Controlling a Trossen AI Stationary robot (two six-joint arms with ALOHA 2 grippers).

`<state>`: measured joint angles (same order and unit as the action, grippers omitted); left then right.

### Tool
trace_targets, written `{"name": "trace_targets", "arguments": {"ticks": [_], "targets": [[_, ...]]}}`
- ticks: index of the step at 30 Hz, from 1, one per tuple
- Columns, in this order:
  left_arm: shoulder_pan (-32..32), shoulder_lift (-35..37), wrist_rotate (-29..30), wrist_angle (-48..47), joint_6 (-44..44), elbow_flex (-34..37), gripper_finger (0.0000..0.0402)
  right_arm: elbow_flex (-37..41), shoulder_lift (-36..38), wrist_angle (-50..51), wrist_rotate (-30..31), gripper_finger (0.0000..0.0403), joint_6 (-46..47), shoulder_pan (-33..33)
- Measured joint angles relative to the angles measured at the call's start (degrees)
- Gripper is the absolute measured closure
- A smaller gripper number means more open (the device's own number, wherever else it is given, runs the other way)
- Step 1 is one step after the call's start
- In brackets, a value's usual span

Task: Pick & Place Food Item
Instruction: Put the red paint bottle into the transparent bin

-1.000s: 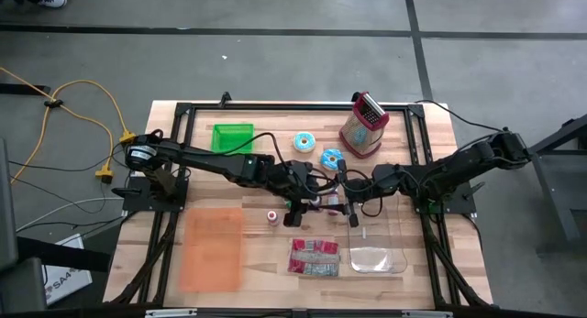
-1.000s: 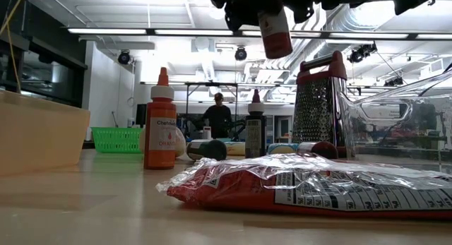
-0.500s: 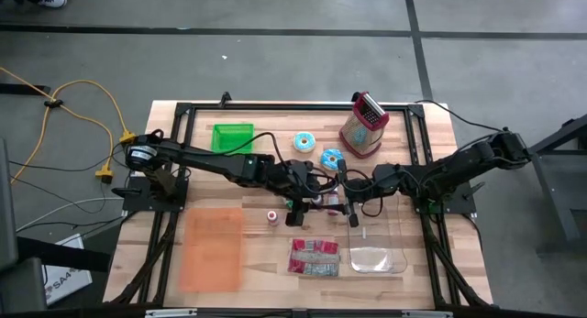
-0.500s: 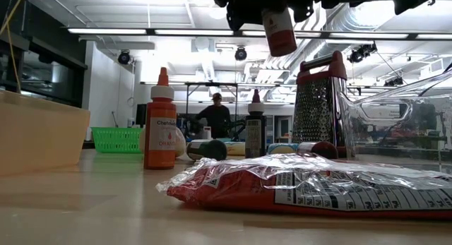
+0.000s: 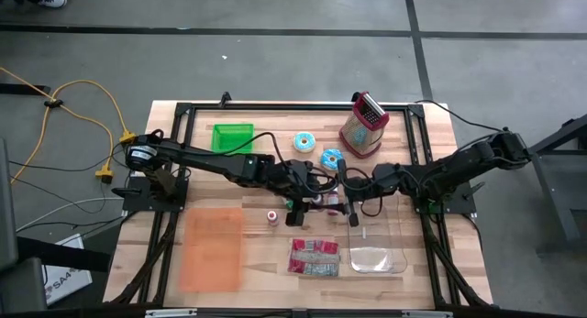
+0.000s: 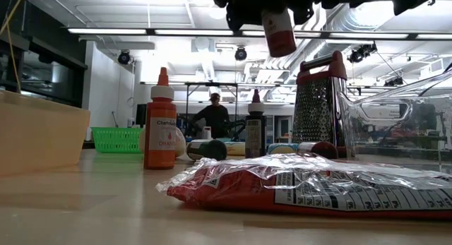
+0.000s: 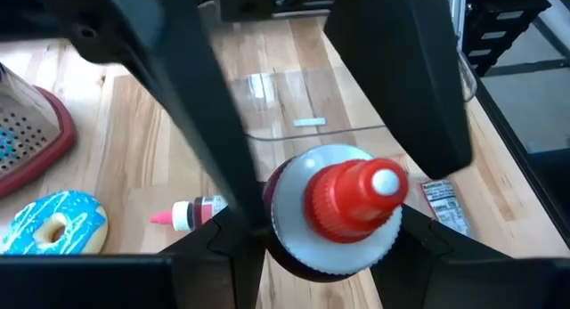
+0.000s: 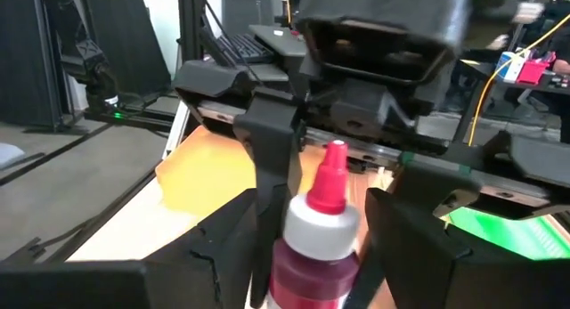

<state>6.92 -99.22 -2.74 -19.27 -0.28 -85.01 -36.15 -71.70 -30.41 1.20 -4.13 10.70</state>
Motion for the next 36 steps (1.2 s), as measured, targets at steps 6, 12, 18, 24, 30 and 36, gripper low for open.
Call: {"name": "trace_targets", "arguments": {"ticks": [6, 12, 18, 24, 30, 36], "targets": [[0.0, 0.0, -0.2, -3.5, -1.3, 0.0, 0.0247, 0.0, 0.0, -0.1, -1.6, 0.0205, 2.1, -0.7], [-0.2, 0.0, -3.0, -4.5, -1.3, 0.0, 0.0247, 0.0, 0.0, 0.3, -3.3, 0.0205, 4.1, -2.6], [-1.5, 0.0, -4.7, -5.0, -1.3, 0.0, 0.0247, -4.0, 0.0, 7.4, -5.1, 0.0205, 6.0, -4.4], [-2.4, 0.0, -4.7, -6.4, -1.3, 0.0, 0.0247, -5.5, 0.0, 10.4, -5.3, 0.0205, 5.8, -4.3], [-2.3, 0.0, -4.7, -6.4, -1.3, 0.0, 0.0247, -5.5, -1.0, 10.6, -5.2, 0.0205, 6.1, -4.3], [-2.3, 0.0, -4.6, -6.5, -1.3, 0.0, 0.0247, -5.5, -4.8, 8.8, -5.7, 0.0205, 7.0, -3.5]]}}
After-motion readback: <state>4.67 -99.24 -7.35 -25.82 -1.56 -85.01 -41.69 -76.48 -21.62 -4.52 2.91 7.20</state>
